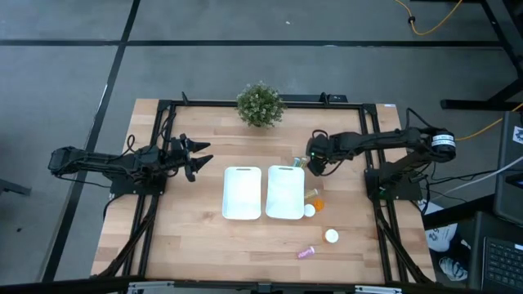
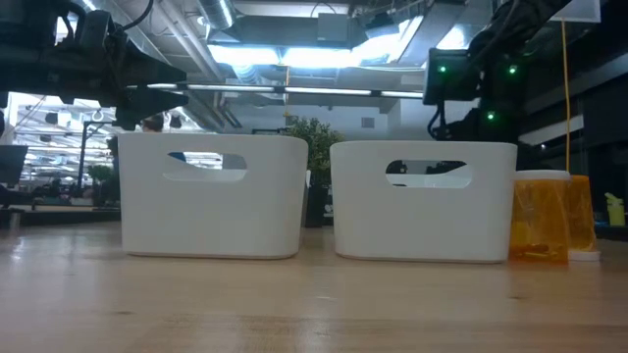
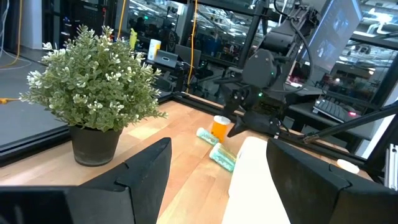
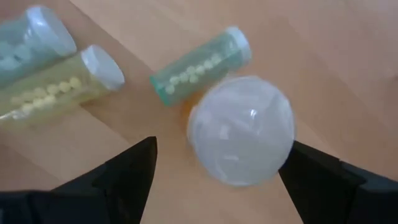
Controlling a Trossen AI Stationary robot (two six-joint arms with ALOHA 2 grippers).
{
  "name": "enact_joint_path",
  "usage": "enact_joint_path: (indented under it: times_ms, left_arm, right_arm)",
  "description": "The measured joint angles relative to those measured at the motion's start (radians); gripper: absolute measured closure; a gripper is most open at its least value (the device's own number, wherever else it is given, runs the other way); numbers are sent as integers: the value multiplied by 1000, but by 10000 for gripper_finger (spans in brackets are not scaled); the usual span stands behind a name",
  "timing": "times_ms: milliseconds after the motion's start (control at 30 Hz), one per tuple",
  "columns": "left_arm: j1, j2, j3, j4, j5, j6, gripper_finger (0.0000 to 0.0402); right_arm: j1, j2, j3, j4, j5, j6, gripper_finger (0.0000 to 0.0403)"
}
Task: Pick and place medicine bottles into bin by pill shape (circle, oval)
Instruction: Put the orange capsule bottle into the right white bin
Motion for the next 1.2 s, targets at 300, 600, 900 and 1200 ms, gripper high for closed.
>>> enact_joint_path:
  times_ms: [300,600,900,1200]
  left_arm:
    - [0,0,0,0,0,0,147]
    - [0,0,0,0,0,0,147]
    - [0,0,0,0,0,0,147]
    - [0,0,0,0,0,0,147]
  right_arm:
    - [-45,0,0,85,1,-57,83]
    - [-54,-1,1,77,0,-79,92]
    - [-54,-2,1,77,8,-85,185]
    - [-44,-2,153,-129,85,-113,197]
